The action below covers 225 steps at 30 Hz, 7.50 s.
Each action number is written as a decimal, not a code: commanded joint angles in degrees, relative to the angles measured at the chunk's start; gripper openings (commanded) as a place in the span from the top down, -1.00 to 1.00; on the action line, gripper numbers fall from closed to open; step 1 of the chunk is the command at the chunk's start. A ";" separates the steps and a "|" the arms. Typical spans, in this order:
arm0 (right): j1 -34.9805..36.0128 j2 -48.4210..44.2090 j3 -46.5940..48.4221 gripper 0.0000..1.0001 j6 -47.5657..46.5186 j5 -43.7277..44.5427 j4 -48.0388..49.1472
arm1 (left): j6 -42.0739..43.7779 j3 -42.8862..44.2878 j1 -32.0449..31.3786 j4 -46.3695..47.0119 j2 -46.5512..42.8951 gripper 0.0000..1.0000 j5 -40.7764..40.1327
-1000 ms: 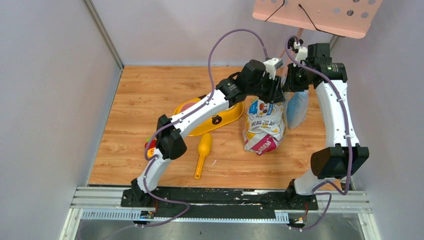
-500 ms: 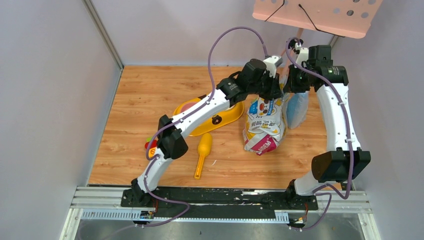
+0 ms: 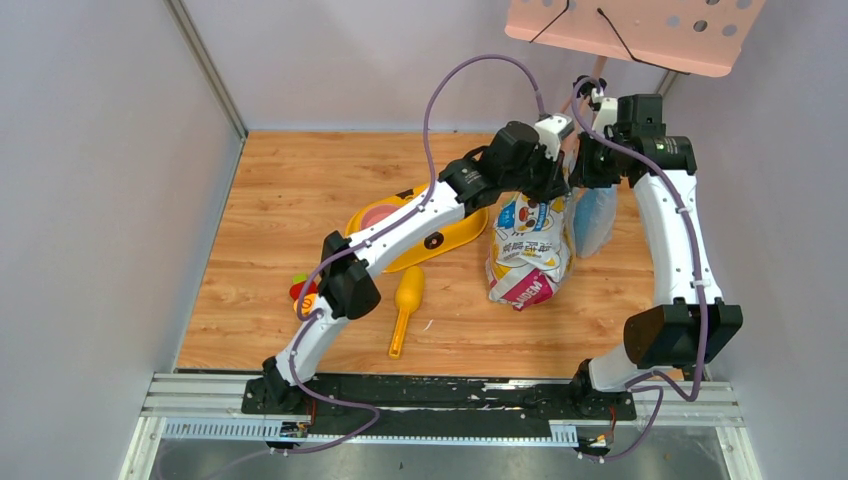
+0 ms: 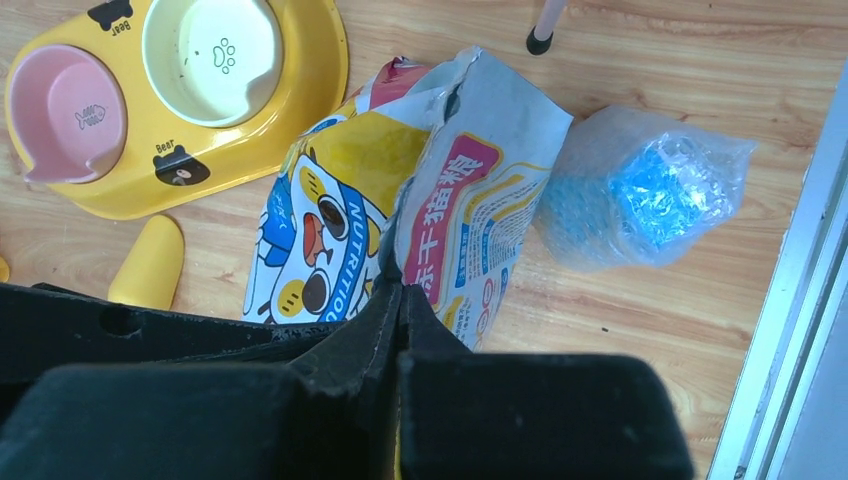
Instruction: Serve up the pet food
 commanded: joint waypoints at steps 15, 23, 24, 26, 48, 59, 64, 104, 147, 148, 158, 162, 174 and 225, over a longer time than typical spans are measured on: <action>-3.88 -3.95 -0.25 1.00 -0.81 -3.37 -5.56 | 4.92 -0.68 4.45 0.55 -4.99 0.63 -0.73; -3.90 -3.26 -1.92 1.00 1.22 -4.91 -2.96 | 1.41 0.24 1.53 6.21 -1.65 -0.40 10.37; -3.88 -2.50 -1.50 1.00 1.30 -4.98 -3.28 | 1.48 0.59 1.41 5.90 -1.27 -0.40 9.60; -3.94 -1.06 -0.45 1.00 1.07 -5.38 -4.36 | 1.88 1.31 1.27 5.13 -0.47 -0.37 8.55; -3.88 8.15 5.24 0.47 3.83 -6.42 -5.66 | 3.76 -2.78 2.12 -1.40 -3.20 -0.07 2.29; -3.80 9.53 6.48 0.03 5.41 -10.43 -4.99 | 2.90 -3.91 3.55 -2.06 -5.51 -0.24 2.90; -3.87 5.23 1.37 -0.02 5.15 -8.50 -5.38 | 0.03 -4.83 4.84 -3.34 -8.10 -0.33 0.71; -11.91 -8.62 4.41 -0.56 3.32 -7.55 -9.34 | 1.26 4.73 0.96 -0.06 -1.41 -0.37 -3.38; -8.93 2.07 0.02 0.17 6.94 -11.47 -2.15 | 4.17 1.43 -0.85 -2.54 -2.70 0.91 -5.38; -8.97 1.91 -0.25 0.24 6.88 -11.58 -2.23 | 4.41 1.46 -0.87 -2.54 -2.73 0.97 -5.30; -8.97 0.73 2.96 1.00 2.59 -6.05 -4.33 | 14.94 2.12 -0.80 -5.24 -5.14 1.00 -9.73; -8.97 -0.10 9.50 1.00 -1.77 -2.42 -6.95 | 24.95 -0.11 0.99 -5.04 -9.09 1.00 -14.38; -8.89 0.88 11.21 0.72 0.44 -11.18 -10.81 | 15.71 -5.86 4.80 -4.79 -15.83 0.02 -0.48; -12.40 -6.85 10.42 1.00 -2.43 -0.80 -15.37 | 19.83 -3.12 0.67 -7.53 -18.78 1.00 -21.38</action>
